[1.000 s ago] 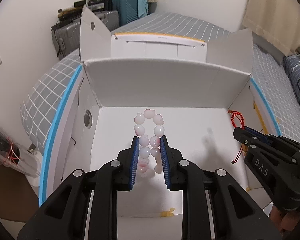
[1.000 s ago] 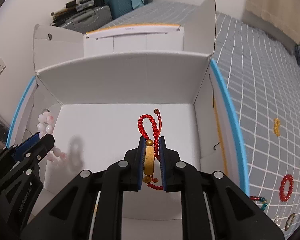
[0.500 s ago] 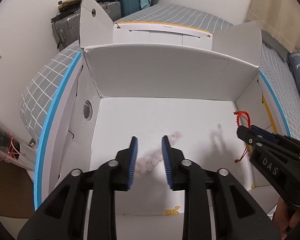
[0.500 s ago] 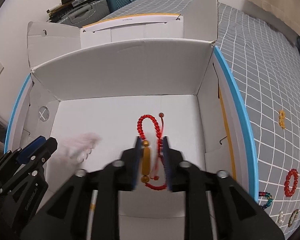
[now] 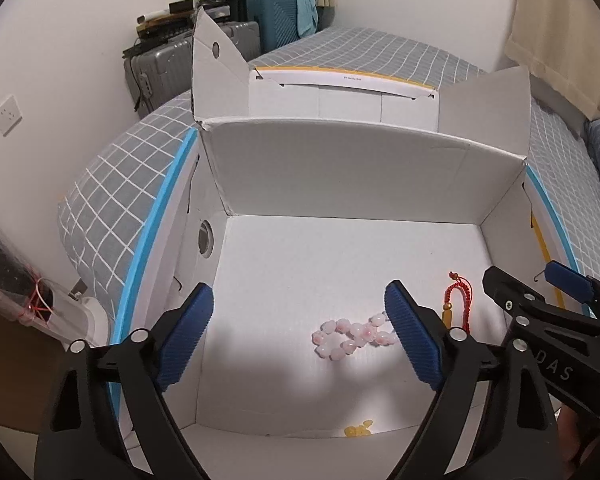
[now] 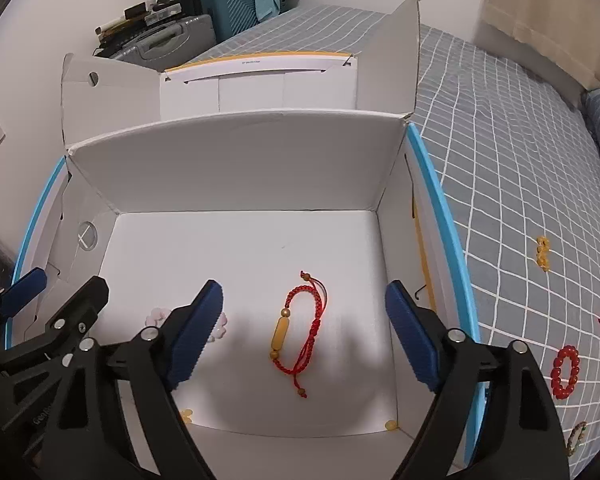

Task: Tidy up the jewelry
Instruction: 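Open both tools to drop the bracelets into the box, then move both tools back over the remaining bracelets on the bed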

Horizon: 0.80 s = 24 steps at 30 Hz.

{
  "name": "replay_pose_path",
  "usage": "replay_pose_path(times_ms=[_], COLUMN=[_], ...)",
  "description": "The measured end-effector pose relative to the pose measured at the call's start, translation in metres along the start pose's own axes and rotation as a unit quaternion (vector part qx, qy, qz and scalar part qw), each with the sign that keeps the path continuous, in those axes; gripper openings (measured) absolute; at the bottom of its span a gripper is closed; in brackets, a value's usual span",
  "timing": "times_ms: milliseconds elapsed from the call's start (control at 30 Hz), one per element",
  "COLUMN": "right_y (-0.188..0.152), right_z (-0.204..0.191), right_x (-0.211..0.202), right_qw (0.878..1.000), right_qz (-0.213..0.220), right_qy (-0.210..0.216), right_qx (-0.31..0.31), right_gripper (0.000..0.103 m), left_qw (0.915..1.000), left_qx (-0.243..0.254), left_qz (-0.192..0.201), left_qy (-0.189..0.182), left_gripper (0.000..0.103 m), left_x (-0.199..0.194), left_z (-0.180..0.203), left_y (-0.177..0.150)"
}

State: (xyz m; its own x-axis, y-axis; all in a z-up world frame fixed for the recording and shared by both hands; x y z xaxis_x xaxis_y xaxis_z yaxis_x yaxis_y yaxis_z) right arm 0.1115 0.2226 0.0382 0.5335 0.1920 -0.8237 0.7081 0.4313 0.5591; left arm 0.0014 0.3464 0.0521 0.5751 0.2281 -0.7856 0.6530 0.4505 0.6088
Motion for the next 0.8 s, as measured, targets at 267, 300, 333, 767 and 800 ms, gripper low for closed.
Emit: replay_pose_path(times_ms=[267,300,333,767,800], right_y=[0.000,-0.001,-0.001,-0.015,-0.016], right_z=[0.015,0.017,0.020,0.084,0.091], right_x=[-0.011,-0.013,-0.016,-0.057,-0.060], right_qw=[1.000,1.000,1.000,0.998,0.997], right_qz=[0.014,0.016,0.019,0.049,0.051], right_qy=[-0.005,-0.005,-0.006,-0.035,-0.039], right_qx=[0.012,0.013,0.014,0.034,0.036], right_gripper=[0.093,0.095,0.095,0.095,0.095], left_qw=[0.9999,0.9999,0.9999,0.9988,0.9986], left_qx=[-0.001,0.000,0.000,0.032,0.035], left_qz=[0.014,0.014,0.015,0.022,0.023], left_qy=[-0.004,-0.004,-0.005,-0.030,-0.032], left_gripper=[0.097,0.097,0.097,0.097,0.097], left_x=[-0.009,-0.010,-0.011,-0.024,-0.025], left_z=[0.001,0.002,0.003,0.052,0.056], left_y=[0.002,0.003,0.003,0.001,0.001])
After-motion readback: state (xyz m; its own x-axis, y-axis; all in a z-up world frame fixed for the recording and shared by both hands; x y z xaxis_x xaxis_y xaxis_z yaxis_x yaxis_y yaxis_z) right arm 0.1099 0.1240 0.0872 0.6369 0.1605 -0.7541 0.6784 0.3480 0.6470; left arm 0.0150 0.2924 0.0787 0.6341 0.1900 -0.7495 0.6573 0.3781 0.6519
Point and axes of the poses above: each gripper's, at about its wrist camera, not at the fingertips, and x roughly the way its jaws point, z to its right, y to its top, the point moved 1 cm from there along x, roughly the way its jaws point, and after that the axes turned 9 degrees about -y, right-handed, at the moved point
